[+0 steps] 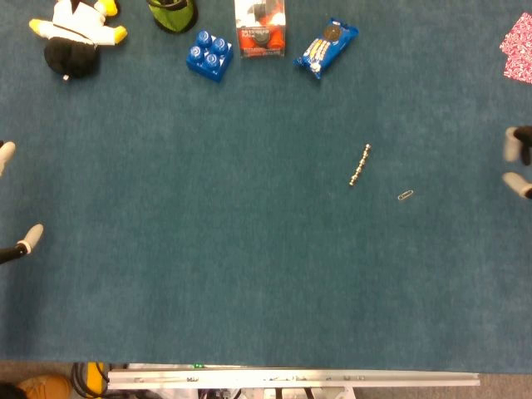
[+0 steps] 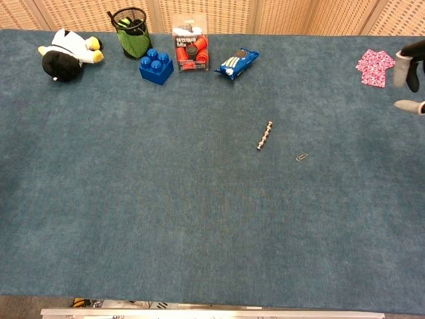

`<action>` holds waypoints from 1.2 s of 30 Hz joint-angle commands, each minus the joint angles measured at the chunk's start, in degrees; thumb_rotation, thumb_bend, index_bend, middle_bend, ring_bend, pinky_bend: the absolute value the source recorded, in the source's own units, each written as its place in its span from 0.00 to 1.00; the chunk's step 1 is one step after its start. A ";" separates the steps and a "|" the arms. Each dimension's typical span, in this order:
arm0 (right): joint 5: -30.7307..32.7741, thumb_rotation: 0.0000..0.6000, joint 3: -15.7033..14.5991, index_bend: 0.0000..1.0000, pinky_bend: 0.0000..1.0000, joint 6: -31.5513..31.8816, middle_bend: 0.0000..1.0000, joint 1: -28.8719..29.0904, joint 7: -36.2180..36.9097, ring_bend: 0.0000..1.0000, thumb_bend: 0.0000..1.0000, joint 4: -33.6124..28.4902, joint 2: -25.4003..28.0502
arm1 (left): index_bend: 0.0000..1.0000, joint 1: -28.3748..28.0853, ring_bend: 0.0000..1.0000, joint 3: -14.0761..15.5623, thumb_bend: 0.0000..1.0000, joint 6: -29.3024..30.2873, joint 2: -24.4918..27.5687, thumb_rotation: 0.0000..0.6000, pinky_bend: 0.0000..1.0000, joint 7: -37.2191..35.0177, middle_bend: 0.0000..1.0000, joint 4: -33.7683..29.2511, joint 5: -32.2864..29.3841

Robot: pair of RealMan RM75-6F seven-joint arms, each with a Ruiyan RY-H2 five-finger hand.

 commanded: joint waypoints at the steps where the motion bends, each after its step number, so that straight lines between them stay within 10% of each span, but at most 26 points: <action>1: 1.34 1.00 1.06 0.57 1.00 -6.53 0.81 5.28 -3.01 0.82 0.18 0.12 -1.85 | 0.02 -0.05 0.05 -0.14 0.20 -0.30 -0.10 1.00 0.01 -0.35 0.08 0.25 -0.48; 36: 14.37 1.00 0.64 0.54 1.00 -27.91 0.92 25.90 -13.64 0.93 0.18 19.50 -26.05 | 0.02 0.70 0.05 -0.37 0.20 -0.69 -0.07 1.00 0.01 -3.53 0.08 1.55 -2.07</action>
